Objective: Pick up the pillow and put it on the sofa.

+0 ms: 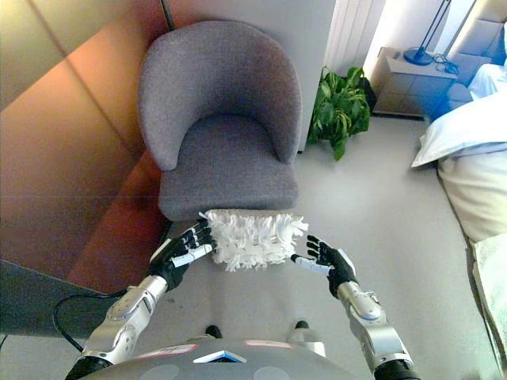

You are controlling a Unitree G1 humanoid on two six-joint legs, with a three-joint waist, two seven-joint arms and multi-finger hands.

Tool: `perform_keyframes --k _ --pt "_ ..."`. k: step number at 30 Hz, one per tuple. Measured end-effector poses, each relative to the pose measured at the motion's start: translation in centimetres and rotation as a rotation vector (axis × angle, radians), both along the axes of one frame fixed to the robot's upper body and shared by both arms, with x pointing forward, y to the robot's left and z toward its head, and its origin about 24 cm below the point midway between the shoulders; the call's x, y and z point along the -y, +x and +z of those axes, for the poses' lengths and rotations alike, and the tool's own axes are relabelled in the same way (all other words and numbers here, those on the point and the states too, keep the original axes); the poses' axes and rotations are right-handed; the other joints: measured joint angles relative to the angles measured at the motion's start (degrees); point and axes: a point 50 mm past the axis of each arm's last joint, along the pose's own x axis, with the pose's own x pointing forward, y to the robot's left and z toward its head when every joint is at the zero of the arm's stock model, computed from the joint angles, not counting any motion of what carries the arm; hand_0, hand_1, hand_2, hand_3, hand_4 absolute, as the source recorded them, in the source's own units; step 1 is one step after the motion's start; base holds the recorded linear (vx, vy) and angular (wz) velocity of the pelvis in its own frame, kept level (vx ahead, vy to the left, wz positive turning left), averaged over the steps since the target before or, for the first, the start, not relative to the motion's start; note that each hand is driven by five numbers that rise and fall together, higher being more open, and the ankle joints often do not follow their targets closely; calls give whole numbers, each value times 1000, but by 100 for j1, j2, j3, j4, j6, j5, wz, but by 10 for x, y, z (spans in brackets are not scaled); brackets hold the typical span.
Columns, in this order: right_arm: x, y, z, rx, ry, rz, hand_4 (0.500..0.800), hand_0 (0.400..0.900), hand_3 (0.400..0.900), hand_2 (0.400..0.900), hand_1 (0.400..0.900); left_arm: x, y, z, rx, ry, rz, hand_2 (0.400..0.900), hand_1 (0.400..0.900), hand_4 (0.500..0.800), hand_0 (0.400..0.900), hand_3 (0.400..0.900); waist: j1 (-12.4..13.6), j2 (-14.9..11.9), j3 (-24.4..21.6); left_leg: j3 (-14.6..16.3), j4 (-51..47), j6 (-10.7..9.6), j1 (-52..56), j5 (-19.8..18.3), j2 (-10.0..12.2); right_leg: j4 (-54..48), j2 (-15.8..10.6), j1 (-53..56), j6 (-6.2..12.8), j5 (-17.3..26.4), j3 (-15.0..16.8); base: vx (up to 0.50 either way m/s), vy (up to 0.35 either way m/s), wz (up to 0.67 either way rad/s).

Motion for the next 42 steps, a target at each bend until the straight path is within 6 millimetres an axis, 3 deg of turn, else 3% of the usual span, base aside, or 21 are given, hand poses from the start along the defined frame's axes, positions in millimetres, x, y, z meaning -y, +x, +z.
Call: perform_keyframes --k 23,36,40,42 --pt "-1 -1 -2 -20 15 -32 800 900 900 900 900 0 0 0 0 -3 -6 900 900 800 900 900 2 40 43 21 0 -12 17 -9 16 -1 17 0 -13 -9 26 11 -23 -1" --pt "-2 -1 -2 -20 22 -22 800 900 900 900 900 -1 -6 -3 -17 -3 0 900 900 800 900 900 11 102 148 61 128 -131 37 31 212 2 216 -10 -123 -76 109 35 -131 -4" --pt "-2 7 1 -3 30 -5 800 900 900 900 900 -1 -2 0 3 5 1 900 900 800 900 900 146 13 510 -492 1176 -275 -372 -66 385 125 290 -86 -271 -93 256 78 -128 -13" --pt "0 13 3 11 28 0 800 900 900 900 900 -2 -1 1 13 7 3 900 900 800 900 900 202 -140 671 -789 1963 -409 -818 215 360 167 115 -173 -326 -80 342 222 34 -19"
